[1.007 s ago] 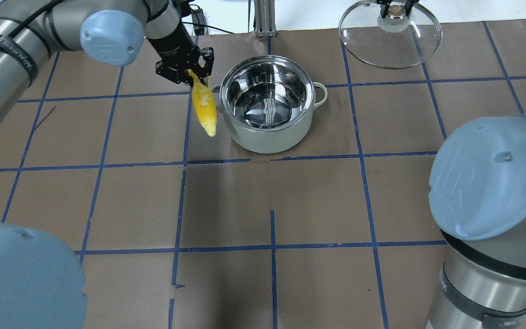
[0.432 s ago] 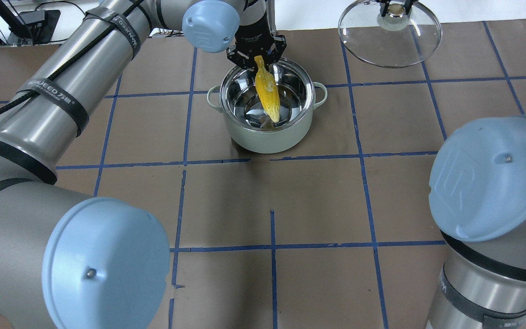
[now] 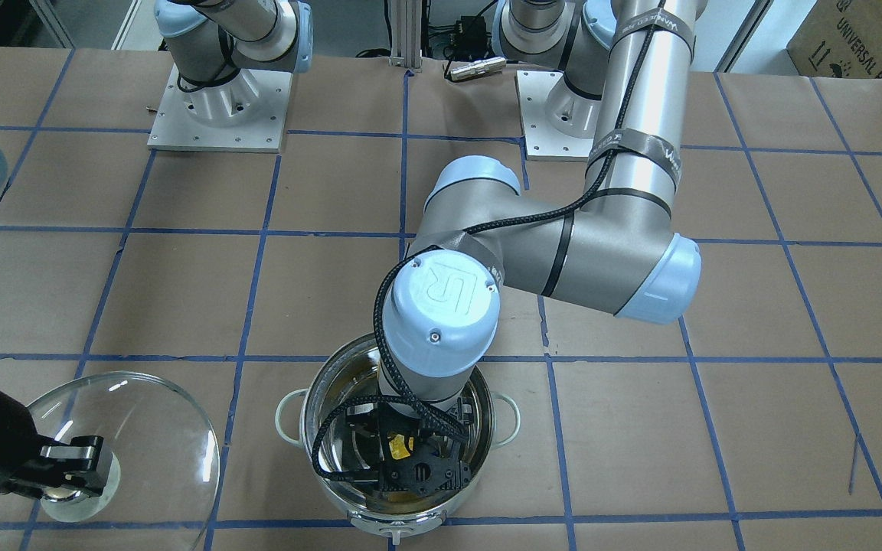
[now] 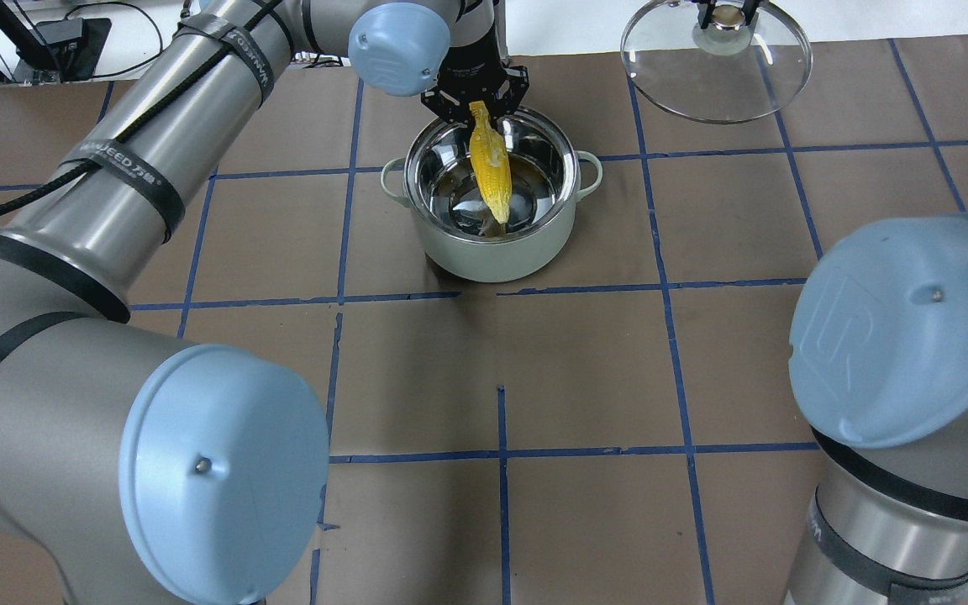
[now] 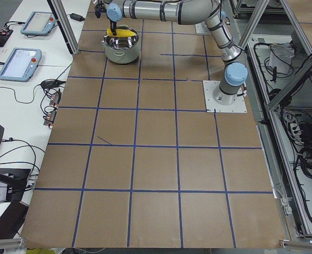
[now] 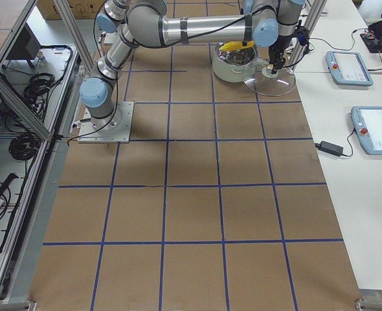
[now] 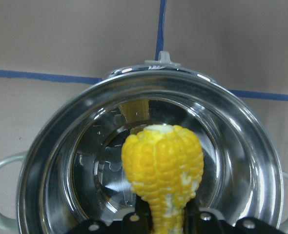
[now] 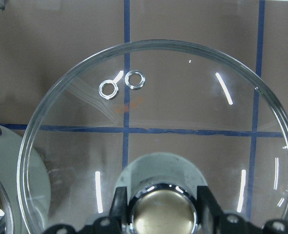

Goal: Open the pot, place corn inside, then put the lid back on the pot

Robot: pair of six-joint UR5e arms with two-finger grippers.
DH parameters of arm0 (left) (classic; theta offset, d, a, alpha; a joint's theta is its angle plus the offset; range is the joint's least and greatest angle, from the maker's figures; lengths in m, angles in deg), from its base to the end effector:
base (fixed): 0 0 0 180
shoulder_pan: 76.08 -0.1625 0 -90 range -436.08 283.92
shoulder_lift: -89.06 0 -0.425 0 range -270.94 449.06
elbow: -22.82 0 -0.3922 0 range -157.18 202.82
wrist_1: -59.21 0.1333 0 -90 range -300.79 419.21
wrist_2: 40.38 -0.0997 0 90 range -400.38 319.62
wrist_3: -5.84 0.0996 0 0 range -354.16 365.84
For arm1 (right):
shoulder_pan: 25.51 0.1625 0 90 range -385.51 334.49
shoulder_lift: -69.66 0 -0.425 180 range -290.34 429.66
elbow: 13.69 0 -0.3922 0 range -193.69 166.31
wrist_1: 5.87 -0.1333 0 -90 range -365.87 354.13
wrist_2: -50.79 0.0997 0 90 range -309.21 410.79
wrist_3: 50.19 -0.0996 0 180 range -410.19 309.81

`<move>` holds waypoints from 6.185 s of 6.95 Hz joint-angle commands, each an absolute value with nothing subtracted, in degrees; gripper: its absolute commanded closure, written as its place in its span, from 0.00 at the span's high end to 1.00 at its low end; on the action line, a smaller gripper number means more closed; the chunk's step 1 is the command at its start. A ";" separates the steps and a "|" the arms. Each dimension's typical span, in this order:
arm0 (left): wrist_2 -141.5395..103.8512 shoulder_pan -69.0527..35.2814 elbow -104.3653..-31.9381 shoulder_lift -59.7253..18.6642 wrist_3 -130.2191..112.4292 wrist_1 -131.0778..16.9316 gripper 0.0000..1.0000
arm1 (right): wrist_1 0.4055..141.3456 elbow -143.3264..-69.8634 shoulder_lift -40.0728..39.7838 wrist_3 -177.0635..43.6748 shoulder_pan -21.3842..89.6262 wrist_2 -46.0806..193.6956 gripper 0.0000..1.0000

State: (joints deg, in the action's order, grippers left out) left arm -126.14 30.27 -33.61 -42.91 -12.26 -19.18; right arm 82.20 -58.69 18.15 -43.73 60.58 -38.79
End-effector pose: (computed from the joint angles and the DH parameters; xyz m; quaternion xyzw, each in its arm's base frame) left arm -0.3538 -0.7063 0.3276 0.0142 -0.9988 0.0158 0.0436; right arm 0.0818 -0.7689 0.4483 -0.0224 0.9989 -0.0401 0.0000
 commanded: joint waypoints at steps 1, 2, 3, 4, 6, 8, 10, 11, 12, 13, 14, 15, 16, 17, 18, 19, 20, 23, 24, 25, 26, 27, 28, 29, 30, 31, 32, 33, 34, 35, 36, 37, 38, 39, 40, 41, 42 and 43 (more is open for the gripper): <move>-125.90 30.09 -33.43 -43.65 -11.13 -19.72 1.00 | 82.20 -58.77 18.16 -43.78 61.15 -38.86 0.04; -125.98 29.92 -33.43 -42.96 -11.04 -19.81 1.00 | 82.20 -58.78 18.25 -43.95 61.24 -38.95 0.04; -125.98 29.83 -33.35 -42.25 -9.65 -20.50 1.00 | 82.28 -58.86 18.16 -44.04 61.24 -38.95 0.04; -125.98 28.70 -33.34 -41.03 -9.11 -22.08 1.00 | 82.28 -59.04 18.07 -45.09 61.67 -38.95 0.04; -126.68 22.92 -36.31 -33.84 3.20 -28.13 1.00 | 82.72 -59.65 18.07 -49.38 65.35 -38.95 0.04; -130.34 18.16 -42.80 -23.23 5.21 -35.50 1.00 | 83.51 -60.44 18.16 -53.77 68.87 -39.13 0.04; -130.21 11.58 -53.93 -10.49 9.67 -36.77 1.00 | 86.39 -61.06 18.86 -58.86 73.25 -42.80 0.04; -131.16 11.46 -56.78 -6.34 9.53 -36.86 1.00 | 86.59 -61.23 19.04 -61.77 75.80 -42.99 0.04; -131.08 11.46 -58.03 -4.91 9.44 -36.86 1.00 | 86.15 -61.24 19.13 -62.75 78.00 -42.99 0.04; -131.25 11.81 -57.78 -4.28 9.27 -37.29 1.00 | 86.41 -61.76 19.39 -64.68 80.46 -42.99 0.04; -131.08 11.81 -57.60 -3.84 9.26 -37.30 1.00 | 86.41 -62.46 19.91 -66.35 82.49 -42.99 0.04; -130.82 11.46 -57.25 -5.32 10.05 -37.21 1.00 | 86.33 -63.60 20.09 -66.71 83.72 -42.73 0.04; -130.21 11.37 -57.16 -5.94 10.14 -37.12 1.00 | 86.41 -65.87 19.40 -67.50 84.52 -42.30 0.03; -130.46 11.46 -58.21 -5.68 10.14 -37.12 1.00 | 86.59 -67.29 18.95 -67.86 84.79 -42.12 0.03; -130.29 11.28 -58.48 -5.33 10.23 -37.12 1.00 | 86.85 -67.39 18.86 -67.86 84.79 -42.11 0.03; -131.25 11.89 -60.05 -4.63 9.97 -37.64 1.00 | 86.94 -67.39 18.69 -68.38 84.88 -41.94 0.03; -131.00 11.38 -60.67 -3.93 9.71 -37.39 1.00 | 87.29 -67.39 18.77 -68.56 84.79 -41.85 0.03; -130.55 11.28 -59.46 -4.98 10.05 -37.12 1.00 | 88.17 -67.39 19.04 -69.53 84.88 -41.85 0.03; -130.55 11.11 -59.71 -4.81 10.05 -37.12 1.00 | 88.26 -67.30 19.21 -69.62 84.88 -41.85 0.03; -130.47 11.11 -59.71 -4.80 10.05 -37.12 1.00 | 88.87 -67.39 19.39 -69.88 84.88 -41.85 0.03; -130.55 11.11 -60.06 -4.63 10.14 -37.12 1.00 | 89.31 -67.39 19.39 -69.97 84.97 -41.85 0.03; -130.64 11.11 -60.32 -4.54 10.14 -37.12 1.00 | 89.40 -67.39 19.48 -69.88 84.97 -41.85 0.03; -130.55 11.11 -60.50 -4.37 10.14 -37.12 1.00 | 89.40 -67.39 19.65 -69.97 84.97 -41.85 0.03; -130.55 11.11 -60.59 -4.36 10.14 -37.12 1.00 | 89.40 -67.39 19.91 -69.88 84.97 -41.85 0.04; -130.55 11.11 -60.68 -4.28 10.14 -37.12 1.00 | 89.49 -67.39 20.27 -69.88 84.97 -41.85 0.04; -130.64 11.11 -60.68 -4.28 10.14 -37.12 1.00 | 89.49 -67.39 20.27 -69.88 84.97 -41.85 0.04; -130.64 11.11 -60.77 -4.28 10.14 -37.12 1.00 | 89.32 -67.39 20.27 -69.79 84.88 -41.76 0.15; -130.64 11.11 -60.77 -4.19 10.14 -37.12 1.00 | 89.23 -67.30 20.09 -69.18 84.79 -41.24 0.81; -130.64 11.11 -60.77 -4.19 10.14 -37.12 1.00 | 88.53 -67.04 19.40 -68.83 84.18 -40.89 1.00; -130.64 11.11 -60.77 -4.19 10.14 -37.12 1.00 | 88.00 -66.60 18.69 -68.22 83.31 -38.80 1.00; -130.73 11.11 -60.85 -4.19 10.14 -37.12 1.00 | 88.08 -66.42 17.73 -67.34 81.73 -38.86 1.00; -130.73 11.11 -60.85 -4.19 10.14 -37.12 1.00 | 88.34 -66.34 16.50 -64.90 79.71 -39.04 1.00; -130.73 11.11 -60.85 -4.19 10.14 -37.12 1.00 | 88.78 -66.42 14.92 -60.96 77.26 -39.13 1.00; -130.82 11.11 -60.85 -4.10 10.14 -37.12 1.00 | 88.26 -67.47 12.47 -56.91 74.88 -38.60 1.00; -130.82 11.11 -60.85 -4.10 10.14 -37.12 1.00 | 87.39 -67.82 10.62 -53.39 72.34 -38.51 1.00; -130.90 11.11 -60.85 -4.10 10.14 -37.12 1.00 | 85.12 -68.87 8.43 -50.66 69.88 -38.34 1.00; -130.90 11.11 -60.85 -4.10 10.14 -37.12 1.00 | 85.01 -73.15 4.40 -48.37 67.24 -37.20 1.00; -130.90 11.11 -60.94 -4.01 10.14 -37.12 1.00 | 85.01 -79.45 -0.60 -47.83 63.82 -32.67 1.00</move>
State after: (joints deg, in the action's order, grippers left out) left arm -130.89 11.11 -60.88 -4.07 10.14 -37.12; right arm 85.31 -73.23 4.77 -49.40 67.60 -36.50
